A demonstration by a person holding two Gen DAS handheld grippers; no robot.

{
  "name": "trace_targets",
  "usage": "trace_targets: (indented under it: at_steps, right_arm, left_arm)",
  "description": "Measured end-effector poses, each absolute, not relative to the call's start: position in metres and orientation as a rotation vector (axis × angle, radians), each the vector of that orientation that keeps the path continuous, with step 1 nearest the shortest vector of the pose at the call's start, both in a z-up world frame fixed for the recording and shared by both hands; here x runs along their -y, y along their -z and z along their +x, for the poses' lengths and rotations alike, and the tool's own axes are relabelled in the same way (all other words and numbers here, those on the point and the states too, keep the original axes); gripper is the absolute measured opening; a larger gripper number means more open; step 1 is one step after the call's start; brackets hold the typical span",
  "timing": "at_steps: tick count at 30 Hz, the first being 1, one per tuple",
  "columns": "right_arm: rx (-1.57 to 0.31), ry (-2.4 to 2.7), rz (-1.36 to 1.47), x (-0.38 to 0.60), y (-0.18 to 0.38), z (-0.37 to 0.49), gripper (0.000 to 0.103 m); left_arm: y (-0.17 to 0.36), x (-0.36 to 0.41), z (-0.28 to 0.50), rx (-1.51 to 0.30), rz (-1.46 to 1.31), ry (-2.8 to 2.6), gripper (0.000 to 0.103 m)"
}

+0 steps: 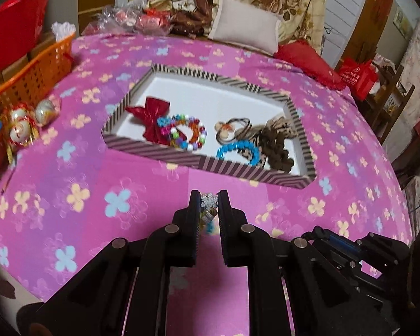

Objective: Organize jewelry
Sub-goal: 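Carry the flower hair tie with the left tool while the right tool carries the black scrunchie into the tray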

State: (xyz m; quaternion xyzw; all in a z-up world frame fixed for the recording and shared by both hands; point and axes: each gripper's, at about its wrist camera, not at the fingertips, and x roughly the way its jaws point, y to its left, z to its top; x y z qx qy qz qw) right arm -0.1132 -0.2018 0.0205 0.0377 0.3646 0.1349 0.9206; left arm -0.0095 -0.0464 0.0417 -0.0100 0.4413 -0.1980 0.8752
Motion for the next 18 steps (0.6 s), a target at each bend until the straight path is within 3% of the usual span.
trace_targets:
  at_steps: [18]
  right_arm:
    - [-0.729,-0.252,0.111,0.220,-0.036,-0.098,0.007]
  left_arm:
    - [-0.073,0.056,0.002,-0.862,0.034,0.375,0.011]
